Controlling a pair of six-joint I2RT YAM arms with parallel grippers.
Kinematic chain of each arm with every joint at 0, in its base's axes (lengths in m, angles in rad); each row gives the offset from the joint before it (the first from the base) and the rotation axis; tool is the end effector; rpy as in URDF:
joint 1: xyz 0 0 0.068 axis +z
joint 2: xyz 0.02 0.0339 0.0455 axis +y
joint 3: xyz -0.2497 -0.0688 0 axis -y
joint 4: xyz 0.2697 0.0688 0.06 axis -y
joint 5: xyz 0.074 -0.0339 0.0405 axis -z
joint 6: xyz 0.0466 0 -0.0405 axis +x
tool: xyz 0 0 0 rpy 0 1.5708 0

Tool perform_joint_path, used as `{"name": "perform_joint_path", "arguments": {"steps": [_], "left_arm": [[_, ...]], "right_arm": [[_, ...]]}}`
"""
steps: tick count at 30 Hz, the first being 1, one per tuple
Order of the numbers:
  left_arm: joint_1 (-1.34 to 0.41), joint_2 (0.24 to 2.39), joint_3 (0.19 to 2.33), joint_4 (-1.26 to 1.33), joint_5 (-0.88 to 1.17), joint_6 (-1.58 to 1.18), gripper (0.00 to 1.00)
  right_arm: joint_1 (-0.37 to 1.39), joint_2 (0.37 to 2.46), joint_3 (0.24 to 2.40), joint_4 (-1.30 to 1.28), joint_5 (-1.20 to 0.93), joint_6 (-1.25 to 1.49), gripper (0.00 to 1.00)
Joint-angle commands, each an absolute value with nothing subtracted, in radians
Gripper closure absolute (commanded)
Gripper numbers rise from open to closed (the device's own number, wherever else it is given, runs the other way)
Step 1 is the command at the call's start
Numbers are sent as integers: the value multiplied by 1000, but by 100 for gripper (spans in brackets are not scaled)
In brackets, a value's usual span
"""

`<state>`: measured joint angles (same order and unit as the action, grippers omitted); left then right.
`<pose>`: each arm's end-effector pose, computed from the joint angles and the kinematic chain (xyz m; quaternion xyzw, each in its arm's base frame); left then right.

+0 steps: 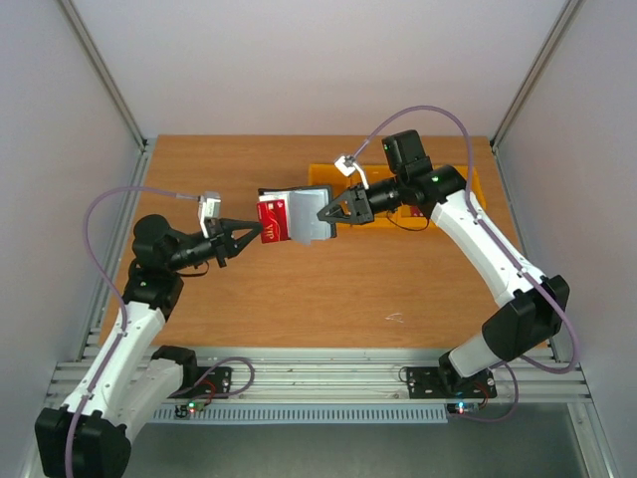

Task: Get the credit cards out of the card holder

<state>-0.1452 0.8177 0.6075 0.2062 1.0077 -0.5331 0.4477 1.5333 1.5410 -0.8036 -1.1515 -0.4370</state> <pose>0.2163 -0.0715 0.2977 0.2147 0.6745 -0.5282 0.4690 0.2925 0.1877 0.3587 -0.5184 0.6138 0.5058 0.3142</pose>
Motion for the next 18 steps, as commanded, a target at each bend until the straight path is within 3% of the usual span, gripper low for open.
{"name": "perform_joint_path", "arguments": {"steps": [1,7,18], "left_arm": [[-141,793,623,131,963,-477,100],[-141,725,654,-54,687,-307,100],[-141,667,623,-11,747,-370,100]], "right_arm": [[449,1499,1532,-822,-1157,-460,99],[452,1552,1461,-847,-1060,-376,99],[601,1752,1191,-323,-1098,-52,99]]}}
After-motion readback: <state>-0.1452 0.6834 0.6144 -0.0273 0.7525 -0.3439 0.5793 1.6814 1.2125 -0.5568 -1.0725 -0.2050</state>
